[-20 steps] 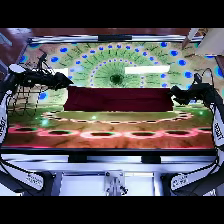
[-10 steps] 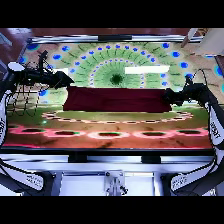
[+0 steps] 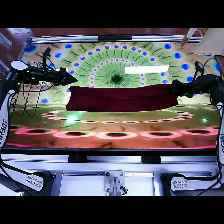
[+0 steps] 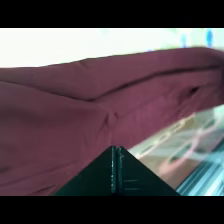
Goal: Fold the shirts.
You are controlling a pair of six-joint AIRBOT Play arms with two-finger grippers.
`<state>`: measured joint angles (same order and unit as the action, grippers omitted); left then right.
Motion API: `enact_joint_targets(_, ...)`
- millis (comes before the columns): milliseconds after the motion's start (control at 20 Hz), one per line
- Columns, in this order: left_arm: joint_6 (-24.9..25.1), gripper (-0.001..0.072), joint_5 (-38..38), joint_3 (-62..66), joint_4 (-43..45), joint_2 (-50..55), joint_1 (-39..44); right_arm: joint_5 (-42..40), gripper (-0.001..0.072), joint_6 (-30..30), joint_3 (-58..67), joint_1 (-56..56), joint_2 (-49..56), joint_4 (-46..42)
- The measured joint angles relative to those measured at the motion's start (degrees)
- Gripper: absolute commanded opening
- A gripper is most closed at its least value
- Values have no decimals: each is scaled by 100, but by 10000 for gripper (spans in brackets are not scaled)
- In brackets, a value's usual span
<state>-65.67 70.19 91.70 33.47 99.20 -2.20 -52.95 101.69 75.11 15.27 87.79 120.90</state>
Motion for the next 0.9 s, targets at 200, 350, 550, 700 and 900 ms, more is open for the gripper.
enact_joint_targets(200,-24,28,-297,-4,507,7,903,-433,78,-413,0,0,-802,11)
enact_joint_targets(350,-153,28,-935,-4,675,20,1707,-844,77,-758,0,0,-1338,7)
enact_joint_targets(550,-334,29,-1808,-4,752,98,2763,-1200,78,-1180,2,0,-2015,7)
enact_joint_targets(700,-702,29,-2448,-4,789,278,3353,-1360,77,-1471,2,0,-2459,20)
enact_joint_targets(900,-1165,29,-3237,13,780,673,3862,-1637,77,-1714,2,0,-2935,111)
